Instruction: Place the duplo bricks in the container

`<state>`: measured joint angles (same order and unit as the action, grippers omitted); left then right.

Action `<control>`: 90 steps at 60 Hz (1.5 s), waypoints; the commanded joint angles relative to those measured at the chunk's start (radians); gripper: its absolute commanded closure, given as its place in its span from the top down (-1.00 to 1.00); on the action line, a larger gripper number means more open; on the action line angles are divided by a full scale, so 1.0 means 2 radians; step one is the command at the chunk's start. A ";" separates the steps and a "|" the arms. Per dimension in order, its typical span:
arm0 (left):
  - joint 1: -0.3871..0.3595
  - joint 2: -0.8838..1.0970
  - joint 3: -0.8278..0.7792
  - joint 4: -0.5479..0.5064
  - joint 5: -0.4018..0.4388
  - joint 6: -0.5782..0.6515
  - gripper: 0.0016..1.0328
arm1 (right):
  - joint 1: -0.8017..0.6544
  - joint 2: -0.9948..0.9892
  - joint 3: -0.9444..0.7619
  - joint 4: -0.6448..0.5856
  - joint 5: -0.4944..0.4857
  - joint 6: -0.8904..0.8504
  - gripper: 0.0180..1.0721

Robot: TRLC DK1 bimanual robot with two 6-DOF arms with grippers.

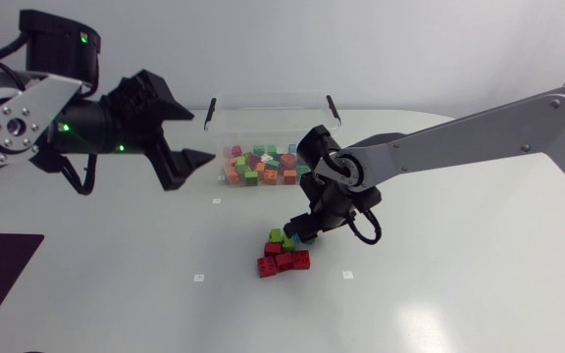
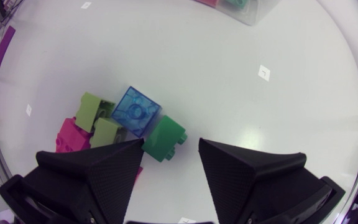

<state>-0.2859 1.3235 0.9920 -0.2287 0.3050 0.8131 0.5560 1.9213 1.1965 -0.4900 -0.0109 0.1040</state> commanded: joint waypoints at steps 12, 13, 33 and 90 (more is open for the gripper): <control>-0.053 -0.010 -0.083 -0.040 0.002 0.065 0.90 | -0.014 0.024 0.015 0.000 0.004 0.006 0.13; -0.056 -0.008 -0.086 -0.040 0.002 0.064 0.90 | -0.014 0.027 0.018 0.000 0.005 0.006 0.13; -0.106 0.080 -0.104 -0.044 0.002 0.055 0.90 | -0.017 0.043 0.040 -0.004 0.015 -0.004 -0.25; -0.130 0.262 -0.034 0.033 0.030 -0.028 0.89 | -0.076 -0.043 0.002 -0.024 -0.005 -0.125 0.88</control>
<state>-0.5564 1.8076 0.9047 -0.1726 0.3435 0.7803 0.4274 1.8050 1.2003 -0.5194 -0.0074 -0.0612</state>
